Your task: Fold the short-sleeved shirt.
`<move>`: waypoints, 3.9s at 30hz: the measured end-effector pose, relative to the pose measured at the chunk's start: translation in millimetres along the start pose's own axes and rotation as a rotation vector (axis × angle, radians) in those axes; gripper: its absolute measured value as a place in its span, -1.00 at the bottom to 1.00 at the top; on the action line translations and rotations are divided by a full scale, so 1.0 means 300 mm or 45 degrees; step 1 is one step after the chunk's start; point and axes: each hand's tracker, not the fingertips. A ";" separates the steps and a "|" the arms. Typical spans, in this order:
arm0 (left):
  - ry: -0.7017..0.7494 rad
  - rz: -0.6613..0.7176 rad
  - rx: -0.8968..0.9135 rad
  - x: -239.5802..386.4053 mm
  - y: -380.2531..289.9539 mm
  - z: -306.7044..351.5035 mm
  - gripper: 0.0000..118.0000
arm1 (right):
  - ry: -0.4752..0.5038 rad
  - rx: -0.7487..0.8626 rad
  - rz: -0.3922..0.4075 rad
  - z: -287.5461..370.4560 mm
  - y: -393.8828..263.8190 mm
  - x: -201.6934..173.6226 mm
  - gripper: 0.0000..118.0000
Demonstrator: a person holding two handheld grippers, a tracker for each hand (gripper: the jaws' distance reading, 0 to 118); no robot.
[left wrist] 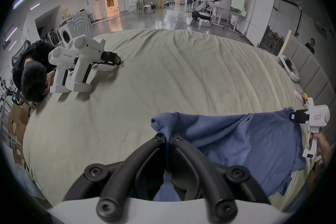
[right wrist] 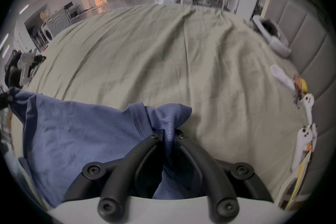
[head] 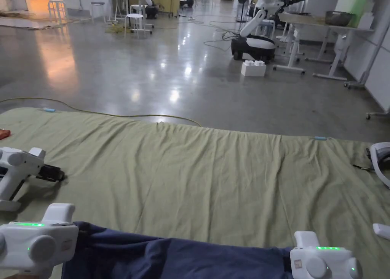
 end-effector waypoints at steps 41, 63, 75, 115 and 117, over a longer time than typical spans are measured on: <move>-0.125 0.143 0.766 -0.195 0.708 1.012 -0.89 | -0.138 0.951 -0.019 1.315 0.580 0.060 -0.80; -0.071 0.098 0.459 -0.131 0.163 0.540 -0.89 | -0.160 0.716 -0.107 0.876 0.112 0.099 -0.80; -0.054 0.107 0.066 -0.164 -0.521 0.602 -0.89 | -0.203 0.455 -0.025 0.812 -0.606 0.083 -0.80; -0.039 -0.056 0.789 0.282 -0.396 0.746 -0.35 | -0.134 0.946 -0.181 1.015 -0.474 -0.273 -0.48; -0.039 -0.055 0.803 0.292 -0.394 0.755 -0.56 | -0.128 0.980 -0.191 1.026 -0.467 -0.286 -0.74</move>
